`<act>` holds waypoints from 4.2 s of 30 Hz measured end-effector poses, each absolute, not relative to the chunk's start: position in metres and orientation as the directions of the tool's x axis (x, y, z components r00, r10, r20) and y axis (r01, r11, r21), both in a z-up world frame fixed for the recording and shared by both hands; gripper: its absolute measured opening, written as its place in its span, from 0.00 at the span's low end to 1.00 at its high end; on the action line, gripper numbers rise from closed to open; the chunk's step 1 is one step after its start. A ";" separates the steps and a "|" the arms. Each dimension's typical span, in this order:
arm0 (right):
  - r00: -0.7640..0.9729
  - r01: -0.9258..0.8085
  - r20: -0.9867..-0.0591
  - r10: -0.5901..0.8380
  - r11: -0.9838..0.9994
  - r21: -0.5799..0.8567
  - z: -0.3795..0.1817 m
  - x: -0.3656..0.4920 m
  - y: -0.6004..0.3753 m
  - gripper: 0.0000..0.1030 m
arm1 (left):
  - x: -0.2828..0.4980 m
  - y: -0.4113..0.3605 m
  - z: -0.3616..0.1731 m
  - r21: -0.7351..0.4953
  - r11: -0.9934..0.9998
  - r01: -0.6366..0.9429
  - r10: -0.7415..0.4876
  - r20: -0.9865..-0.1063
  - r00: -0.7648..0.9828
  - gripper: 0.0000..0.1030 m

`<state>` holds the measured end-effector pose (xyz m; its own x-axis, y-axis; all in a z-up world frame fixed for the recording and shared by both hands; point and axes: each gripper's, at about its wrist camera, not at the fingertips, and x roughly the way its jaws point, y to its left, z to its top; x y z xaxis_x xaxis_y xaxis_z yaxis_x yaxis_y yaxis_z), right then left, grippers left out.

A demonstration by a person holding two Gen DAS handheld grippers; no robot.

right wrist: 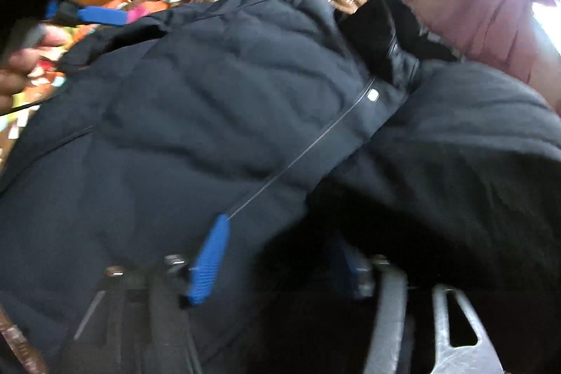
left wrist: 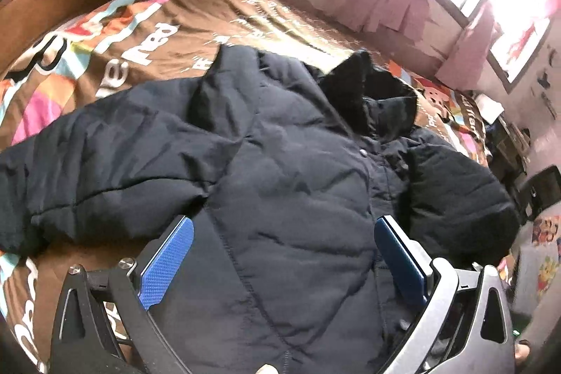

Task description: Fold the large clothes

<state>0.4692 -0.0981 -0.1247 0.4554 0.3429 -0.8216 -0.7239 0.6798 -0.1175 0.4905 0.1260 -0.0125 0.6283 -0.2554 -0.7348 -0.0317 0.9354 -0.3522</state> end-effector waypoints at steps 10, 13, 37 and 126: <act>0.457 -0.662 -0.735 0.501 0.743 0.095 -0.103 0.393 -0.212 0.77 | 0.477 0.036 -0.010 -0.211 0.950 0.231 -0.312 -0.687 0.657 0.98; 0.525 -0.587 -0.687 0.501 0.799 0.134 -0.093 0.380 -0.257 0.77 | 0.466 -0.010 -0.017 -0.107 0.930 0.352 -0.327 -0.678 0.658 0.98; 0.724 -0.200 -0.583 0.369 0.921 0.335 -0.082 0.416 -0.427 0.77 | 0.458 -0.229 -0.098 0.496 0.694 0.521 -0.239 -0.525 0.817 0.76; 0.599 -0.602 -0.668 0.441 0.799 -0.013 -0.118 0.555 0.096 0.87 | 0.344 0.479 -0.154 -0.593 0.261 -0.762 -0.066 -0.798 0.598 0.72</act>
